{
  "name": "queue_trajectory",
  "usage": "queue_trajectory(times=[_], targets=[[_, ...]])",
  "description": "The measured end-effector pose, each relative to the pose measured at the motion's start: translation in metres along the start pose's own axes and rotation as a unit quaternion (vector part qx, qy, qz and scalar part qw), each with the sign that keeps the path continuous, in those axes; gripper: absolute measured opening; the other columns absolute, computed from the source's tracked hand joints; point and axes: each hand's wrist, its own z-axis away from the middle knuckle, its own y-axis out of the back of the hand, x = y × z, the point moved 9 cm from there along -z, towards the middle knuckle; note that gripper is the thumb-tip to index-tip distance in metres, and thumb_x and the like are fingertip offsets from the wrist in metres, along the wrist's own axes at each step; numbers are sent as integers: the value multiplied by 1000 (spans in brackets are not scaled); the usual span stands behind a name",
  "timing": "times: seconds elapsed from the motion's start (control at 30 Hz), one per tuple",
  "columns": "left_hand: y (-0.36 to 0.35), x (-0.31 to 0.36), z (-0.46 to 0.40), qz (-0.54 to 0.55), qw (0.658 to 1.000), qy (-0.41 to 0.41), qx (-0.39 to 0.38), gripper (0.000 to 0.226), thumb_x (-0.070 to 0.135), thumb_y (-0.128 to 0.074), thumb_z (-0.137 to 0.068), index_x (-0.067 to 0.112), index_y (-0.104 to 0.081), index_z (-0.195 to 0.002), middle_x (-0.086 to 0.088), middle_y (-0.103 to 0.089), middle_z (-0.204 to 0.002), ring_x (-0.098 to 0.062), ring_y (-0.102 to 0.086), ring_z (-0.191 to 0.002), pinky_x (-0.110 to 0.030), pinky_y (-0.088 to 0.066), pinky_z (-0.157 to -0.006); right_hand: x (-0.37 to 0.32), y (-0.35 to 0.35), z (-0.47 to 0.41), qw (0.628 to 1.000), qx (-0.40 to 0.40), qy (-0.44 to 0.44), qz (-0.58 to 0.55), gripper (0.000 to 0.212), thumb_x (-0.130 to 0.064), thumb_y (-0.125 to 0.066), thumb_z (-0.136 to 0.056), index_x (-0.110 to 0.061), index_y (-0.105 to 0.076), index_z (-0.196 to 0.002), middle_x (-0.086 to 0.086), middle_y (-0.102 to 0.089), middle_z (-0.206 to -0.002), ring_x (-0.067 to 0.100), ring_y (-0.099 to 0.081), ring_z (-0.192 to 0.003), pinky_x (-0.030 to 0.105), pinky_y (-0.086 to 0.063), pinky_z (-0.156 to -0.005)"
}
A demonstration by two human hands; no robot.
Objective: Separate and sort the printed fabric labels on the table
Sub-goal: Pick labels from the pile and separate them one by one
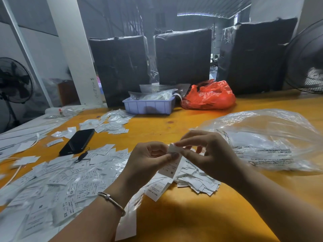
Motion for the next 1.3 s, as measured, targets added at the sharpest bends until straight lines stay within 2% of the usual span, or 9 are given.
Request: queue_trajectory(times=[0.13,0.23,0.37,0.47,0.6,0.7,0.87,1.07,1.3], targets=[[0,-1,0,-2,1000,4,3,19,31,-73,-73,14,-74,-80,-2,-75,-84,-11,-71,-82,-19,-56,-70,0,-7,1,999,-31,4,6,14,-21,-68,-87,-19,-76,-97,-10,-69,-92,6,-62,-84,36,-53,-65],[6,-5,-2,-19,999,16,20,7,22,-74,-81,16,-74,-85,2,-76,-85,-8,-70,-83,-16,-55,-67,7,6,-2,1000,14,-13,25,13,-20,-65,-85,-19,-77,-89,-13,-69,-85,3,-62,-73,29,-50,-58],[30,-13,-3,-106,988,45,104,17,10,-64,-87,24,-73,-83,10,-73,-79,-3,-66,-77,-14,-52,-57,53,26,0,962,40,-168,209,23,-9,-53,-81,-17,-74,-75,-3,-72,-77,15,-62,-67,31,-53,-61],[51,-19,-1,-290,938,99,162,23,14,-54,-87,21,-69,-72,6,-68,-70,-15,-62,-71,-31,-48,-58,85,38,9,927,44,-265,260,23,-7,-50,-79,-17,-70,-75,1,-70,-81,21,-61,-73,30,-52,-65],[74,-34,2,-439,859,208,160,25,10,-44,-83,13,-61,-66,-10,-65,-75,-24,-49,-64,-31,-36,-62,106,63,19,890,89,-310,321,20,-5,-52,-78,-14,-64,-92,6,-61,-101,27,-53,-96,37,-43,-82],[74,-35,4,-497,823,237,143,24,11,-44,-83,19,-65,-76,-3,-60,-85,-21,-47,-78,-34,-33,-74,125,70,27,845,45,-363,391,20,-14,-53,-82,-16,-57,-101,6,-52,-109,26,-46,-105,38,-35,-88],[59,-12,1,-453,866,92,192,24,9,-50,-82,24,-67,-90,5,-55,-109,-18,-46,-109,-37,-36,-87,144,70,33,794,-25,-414,445,17,-24,-52,-89,-16,-62,-102,5,-57,-111,27,-47,-111,39,-33,-91],[35,-20,-2,-319,937,50,129,23,6,-54,-85,24,-67,-82,6,-60,-108,-13,-51,-111,-31,-42,-89,146,74,28,802,11,-376,463,18,-16,-53,-85,-20,-68,-95,1,-64,-96,24,-54,-100,35,-34,-88],[29,-22,-4,-283,952,43,108,26,6,-55,-85,28,-67,-78,11,-62,-104,-9,-55,-107,-38,-47,-96,121,87,21,860,180,-279,388,14,-9,-56,-84,-14,-64,-73,9,-65,-74,29,-53,-72,32,-33,-63]])
